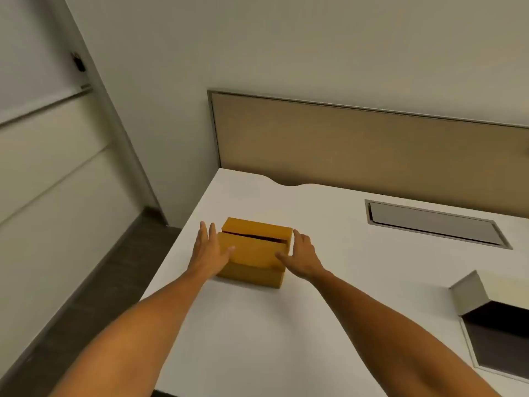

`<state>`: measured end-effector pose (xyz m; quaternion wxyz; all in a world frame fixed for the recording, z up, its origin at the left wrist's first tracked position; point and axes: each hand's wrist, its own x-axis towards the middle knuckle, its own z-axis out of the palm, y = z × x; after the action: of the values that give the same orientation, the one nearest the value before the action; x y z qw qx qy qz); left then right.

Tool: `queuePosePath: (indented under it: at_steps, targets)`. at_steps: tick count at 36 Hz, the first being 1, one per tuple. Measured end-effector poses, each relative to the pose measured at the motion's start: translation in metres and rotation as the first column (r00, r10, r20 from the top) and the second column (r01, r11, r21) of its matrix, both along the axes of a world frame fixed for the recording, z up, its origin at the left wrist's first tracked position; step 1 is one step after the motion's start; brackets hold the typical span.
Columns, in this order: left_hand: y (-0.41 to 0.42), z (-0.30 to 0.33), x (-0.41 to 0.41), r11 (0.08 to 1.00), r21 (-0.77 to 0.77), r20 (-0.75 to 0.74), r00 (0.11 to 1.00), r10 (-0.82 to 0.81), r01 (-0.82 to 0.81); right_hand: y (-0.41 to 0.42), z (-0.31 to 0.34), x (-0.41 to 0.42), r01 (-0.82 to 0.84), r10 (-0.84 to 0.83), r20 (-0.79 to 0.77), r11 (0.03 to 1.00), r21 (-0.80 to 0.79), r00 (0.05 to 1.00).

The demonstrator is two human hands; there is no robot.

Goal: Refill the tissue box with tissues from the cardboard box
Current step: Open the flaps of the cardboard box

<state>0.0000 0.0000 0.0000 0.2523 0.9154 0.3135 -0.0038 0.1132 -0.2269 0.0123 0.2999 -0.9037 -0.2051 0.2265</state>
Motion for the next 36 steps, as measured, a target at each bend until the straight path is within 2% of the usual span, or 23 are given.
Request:
queuePosePath:
  at_steps: [5, 10, 13, 16, 19, 24, 27, 29, 32, 34, 36]
  targets:
    - [0.011, -0.011, 0.01, 0.953, -0.289, 0.024, 0.994, 0.106, -0.094, 0.015, -0.007, -0.002, 0.281, -0.258, -0.204, 0.956, 0.087, 0.944]
    - [0.017, -0.023, 0.014, 0.927, -0.363, 0.144, 0.977, 0.158, -0.096, 0.02, -0.016, -0.008, 0.353, -0.332, -0.147, 0.923, 0.154, 0.932]
    - [0.014, -0.029, 0.013, 0.924, -0.375, 0.234, 0.957, 0.172, -0.075, 0.021, -0.019, -0.012, 0.397, -0.376, -0.129, 0.881, 0.258, 0.918]
    - [0.011, -0.031, 0.008, 0.928, -0.36, 0.331, 0.917, 0.221, -0.094, 0.019, -0.021, -0.015, 0.393, -0.378, -0.117, 0.84, 0.375, 0.918]
    - [0.008, -0.026, 0.0, 0.885, -0.46, 0.447, 0.844, 0.296, -0.067, 0.015, -0.019, -0.015, 0.403, -0.358, -0.185, 0.82, 0.405, 0.915]
    - [0.017, -0.024, -0.011, 0.871, -0.491, 0.516, 0.803, 0.297, -0.006, 0.007, -0.016, -0.008, 0.317, -0.171, -0.354, 0.855, 0.411, 0.919]
    - [0.022, -0.021, -0.015, 0.806, -0.589, 0.44, 0.859, 0.261, 0.057, 0.008, -0.016, -0.003, 0.249, -0.119, -0.364, 0.91, 0.333, 0.924]
    - [0.025, -0.02, -0.015, 0.818, -0.571, 0.342, 0.927, 0.154, 0.074, 0.014, -0.017, -0.001, 0.167, -0.087, -0.307, 0.955, 0.246, 0.948]
    - [0.025, -0.019, -0.011, 0.925, -0.369, 0.149, 0.988, -0.038, 0.091, 0.026, -0.019, 0.0, 0.036, -0.021, -0.147, 0.994, 0.099, 0.989]
    - [0.019, -0.016, -0.003, 0.964, -0.255, 0.058, 0.997, -0.059, 0.072, 0.033, -0.02, -0.003, -0.006, 0.008, -0.053, 1.0, 0.025, 0.999]
    - [0.009, -0.015, 0.007, 0.983, -0.181, 0.039, 0.999, -0.024, 0.03, 0.04, -0.021, -0.008, -0.011, 0.013, 0.036, 0.999, -0.039, 0.999]
